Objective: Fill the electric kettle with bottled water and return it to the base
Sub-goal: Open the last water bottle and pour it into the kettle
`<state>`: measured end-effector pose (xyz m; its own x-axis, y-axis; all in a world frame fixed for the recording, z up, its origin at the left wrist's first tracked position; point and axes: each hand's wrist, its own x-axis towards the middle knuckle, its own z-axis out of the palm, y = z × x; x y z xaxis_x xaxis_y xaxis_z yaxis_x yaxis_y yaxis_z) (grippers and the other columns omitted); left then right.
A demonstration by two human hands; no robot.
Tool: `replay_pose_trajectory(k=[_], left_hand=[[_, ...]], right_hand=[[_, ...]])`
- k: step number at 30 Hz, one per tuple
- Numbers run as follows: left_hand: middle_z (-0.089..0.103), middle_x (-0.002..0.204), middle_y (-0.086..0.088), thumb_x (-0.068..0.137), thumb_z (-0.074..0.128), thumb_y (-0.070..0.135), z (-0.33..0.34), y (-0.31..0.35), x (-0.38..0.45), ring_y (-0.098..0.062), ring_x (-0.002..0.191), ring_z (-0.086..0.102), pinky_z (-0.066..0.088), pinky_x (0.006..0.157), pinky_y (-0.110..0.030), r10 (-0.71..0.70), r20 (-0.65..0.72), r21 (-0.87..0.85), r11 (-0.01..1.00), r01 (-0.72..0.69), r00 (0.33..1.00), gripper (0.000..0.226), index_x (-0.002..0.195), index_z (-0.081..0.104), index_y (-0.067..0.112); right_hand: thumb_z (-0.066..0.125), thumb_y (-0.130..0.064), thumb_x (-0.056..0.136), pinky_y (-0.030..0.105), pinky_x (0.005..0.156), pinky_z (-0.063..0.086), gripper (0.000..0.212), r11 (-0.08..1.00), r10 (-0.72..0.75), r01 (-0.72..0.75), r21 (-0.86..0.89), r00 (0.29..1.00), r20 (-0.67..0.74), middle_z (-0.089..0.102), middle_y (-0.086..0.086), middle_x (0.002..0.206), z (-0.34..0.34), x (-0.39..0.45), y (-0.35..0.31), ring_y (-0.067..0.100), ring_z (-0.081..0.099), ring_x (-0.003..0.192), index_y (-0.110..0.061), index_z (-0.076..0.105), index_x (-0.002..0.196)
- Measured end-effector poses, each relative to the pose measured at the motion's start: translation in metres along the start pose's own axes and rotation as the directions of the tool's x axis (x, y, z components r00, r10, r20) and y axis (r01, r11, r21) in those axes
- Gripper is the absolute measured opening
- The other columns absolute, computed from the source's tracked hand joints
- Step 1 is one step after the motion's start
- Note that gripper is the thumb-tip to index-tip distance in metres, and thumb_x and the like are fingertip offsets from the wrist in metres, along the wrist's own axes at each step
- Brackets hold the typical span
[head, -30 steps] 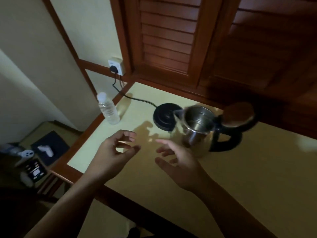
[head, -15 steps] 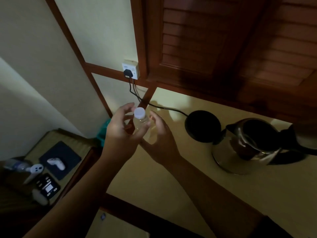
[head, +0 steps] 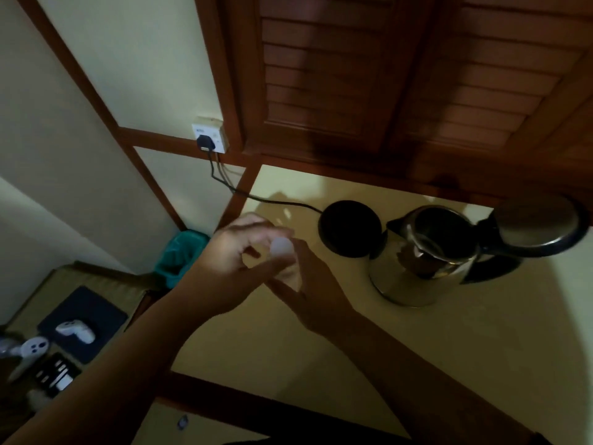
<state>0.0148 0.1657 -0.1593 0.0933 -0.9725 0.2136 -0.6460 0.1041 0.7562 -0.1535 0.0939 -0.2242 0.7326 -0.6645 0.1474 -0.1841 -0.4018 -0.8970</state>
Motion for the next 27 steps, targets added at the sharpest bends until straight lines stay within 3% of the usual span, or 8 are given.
replay_pose_trajectory(k=[3, 8, 10, 12, 17, 22, 25, 27], left_hand=[[0.059, 0.108, 0.021, 0.091, 0.073, 0.039, 0.017, 0.032, 0.007, -0.008, 0.104, 0.060, 0.052, 0.080, -0.019, 0.074, 0.210, 0.002, 0.997, -0.076, 0.975, 0.024, 0.108, 0.063, 0.052], [0.062, 0.109, 0.020, 0.084, 0.082, 0.042, 0.063, 0.069, 0.024, -0.007, 0.102, 0.061, 0.053, 0.079, -0.022, 0.140, 0.425, -0.039, 0.990, -0.137, 0.894, 0.036, 0.117, 0.068, 0.044], [0.061, 0.110, 0.020, 0.085, 0.080, 0.046, 0.079, 0.082, 0.032, -0.006, 0.102, 0.060, 0.053, 0.080, -0.022, 0.160, 0.509, -0.025, 0.985, -0.171, 0.845, 0.037, 0.120, 0.069, 0.043], [0.061, 0.112, 0.020, 0.086, 0.077, 0.048, 0.095, 0.094, 0.040, -0.006, 0.101, 0.059, 0.053, 0.081, -0.026, 0.194, 0.560, -0.020, 0.975, -0.220, 0.805, 0.039, 0.124, 0.070, 0.039], [0.058, 0.113, 0.020, 0.089, 0.076, 0.046, 0.126, 0.120, 0.046, -0.005, 0.100, 0.058, 0.050, 0.081, -0.023, 0.248, 0.580, -0.022, 0.957, -0.290, 0.776, 0.039, 0.126, 0.070, 0.035], [0.060, 0.109, 0.015, 0.087, 0.080, 0.037, 0.136, 0.122, 0.041, -0.010, 0.092, 0.058, 0.049, 0.072, -0.020, 0.285, 0.482, -0.088, 0.957, -0.277, 0.829, 0.032, 0.117, 0.072, 0.030], [0.063, 0.109, 0.010, 0.087, 0.081, 0.033, 0.139, 0.122, 0.033, -0.004, 0.092, 0.057, 0.040, 0.075, -0.008, 0.311, 0.417, -0.066, 0.947, -0.313, 0.854, 0.032, 0.116, 0.073, 0.024], [0.063, 0.109, 0.010, 0.086, 0.081, 0.035, 0.141, 0.123, 0.028, -0.003, 0.093, 0.056, 0.040, 0.076, -0.008, 0.316, 0.376, -0.039, 0.945, -0.326, 0.871, 0.032, 0.115, 0.074, 0.022]], right_hand=[[0.069, -0.040, 0.101, 0.026, 0.106, 0.050, 0.049, 0.997, 0.064, -0.063, -0.051, 0.998, 0.018, 0.056, -0.021, 0.140, -0.031, -0.043, 0.007, -0.006, 0.056, 0.125, -0.054, 0.041, 0.139], [0.070, -0.049, 0.098, 0.029, 0.109, 0.049, 0.066, 0.984, 0.136, -0.138, -0.111, 0.990, -0.030, 0.055, -0.021, 0.148, -0.080, -0.110, 0.025, -0.005, 0.054, 0.133, -0.046, 0.036, 0.154], [0.068, -0.054, 0.097, 0.034, 0.107, 0.051, 0.066, 0.981, 0.143, -0.150, -0.127, 0.988, -0.060, 0.059, -0.016, 0.145, -0.095, -0.130, 0.031, -0.002, 0.057, 0.131, -0.038, 0.039, 0.154], [0.066, -0.059, 0.096, 0.034, 0.103, 0.053, 0.062, 0.976, 0.144, -0.158, -0.150, 0.985, -0.099, 0.062, -0.015, 0.139, -0.110, -0.148, 0.038, -0.002, 0.061, 0.126, -0.041, 0.039, 0.150], [0.069, -0.055, 0.097, 0.019, 0.095, 0.052, 0.055, 0.975, 0.154, -0.177, -0.137, 0.974, -0.164, 0.058, -0.032, 0.131, -0.132, -0.170, 0.047, -0.008, 0.061, 0.118, -0.047, 0.040, 0.143], [0.073, -0.047, 0.097, 0.020, 0.090, 0.052, 0.053, 0.983, 0.125, -0.151, -0.106, 0.969, -0.215, 0.063, -0.024, 0.126, -0.132, -0.176, 0.060, -0.002, 0.065, 0.112, -0.032, 0.050, 0.143], [0.072, -0.046, 0.097, 0.021, 0.086, 0.052, 0.049, 0.987, 0.108, -0.132, -0.090, 0.968, -0.227, 0.064, -0.023, 0.121, -0.127, -0.177, 0.063, -0.001, 0.066, 0.107, -0.038, 0.048, 0.139], [0.071, -0.046, 0.096, 0.015, 0.084, 0.048, 0.049, 0.987, 0.087, -0.115, -0.114, 0.971, -0.224, 0.063, -0.021, 0.119, -0.126, -0.175, 0.063, -0.004, 0.064, 0.104, -0.040, 0.046, 0.138]])
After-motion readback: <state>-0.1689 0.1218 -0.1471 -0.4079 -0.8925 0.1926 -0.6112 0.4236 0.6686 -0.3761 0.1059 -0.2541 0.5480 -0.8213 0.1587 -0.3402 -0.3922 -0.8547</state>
